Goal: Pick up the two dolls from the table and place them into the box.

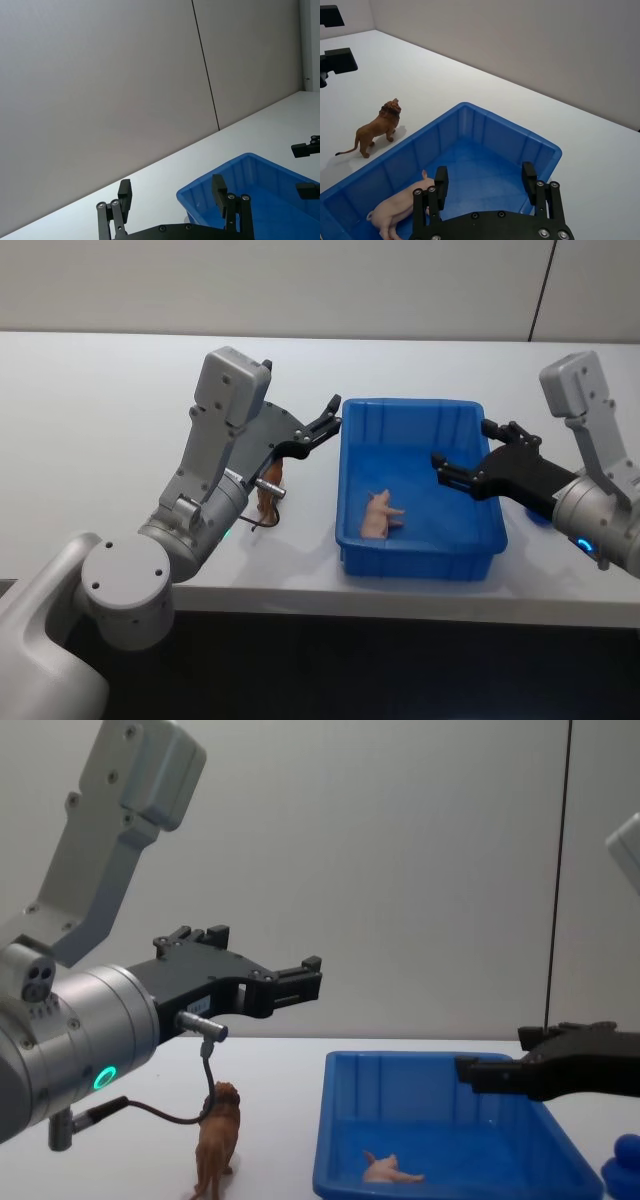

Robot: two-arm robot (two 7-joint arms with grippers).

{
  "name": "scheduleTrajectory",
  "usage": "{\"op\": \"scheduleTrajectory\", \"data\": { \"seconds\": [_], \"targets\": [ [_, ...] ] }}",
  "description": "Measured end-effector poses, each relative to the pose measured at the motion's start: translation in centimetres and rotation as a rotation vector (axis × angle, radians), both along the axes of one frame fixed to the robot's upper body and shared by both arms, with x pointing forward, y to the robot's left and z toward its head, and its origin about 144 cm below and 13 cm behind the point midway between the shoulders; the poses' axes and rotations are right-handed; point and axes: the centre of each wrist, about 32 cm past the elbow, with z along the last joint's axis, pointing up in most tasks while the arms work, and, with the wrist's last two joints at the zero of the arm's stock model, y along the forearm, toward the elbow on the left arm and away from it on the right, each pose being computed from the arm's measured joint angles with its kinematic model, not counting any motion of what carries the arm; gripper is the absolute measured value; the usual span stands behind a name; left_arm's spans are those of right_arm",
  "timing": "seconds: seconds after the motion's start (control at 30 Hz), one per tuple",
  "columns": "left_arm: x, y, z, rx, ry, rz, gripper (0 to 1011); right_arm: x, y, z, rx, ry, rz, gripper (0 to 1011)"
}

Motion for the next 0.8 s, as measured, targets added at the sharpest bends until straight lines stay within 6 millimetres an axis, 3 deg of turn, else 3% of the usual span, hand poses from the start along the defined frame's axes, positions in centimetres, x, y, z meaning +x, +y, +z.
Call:
{"op": "scheduleTrajectory", "data": {
  "seconds": [0.2, 0.8],
  "targets": [
    [0.0, 0.0, 0.0, 0.0, 0.0, 0.0, 1001, -0.1, -0.3, -0.2, 0.0, -0.002, -0.026, 1001],
    [0.0, 0.0, 0.0, 0.0, 0.0, 0.0, 1001, -1.3, -3.9, -1.5, 0.013, 0.026, -0.179, 1001]
  ]
}}
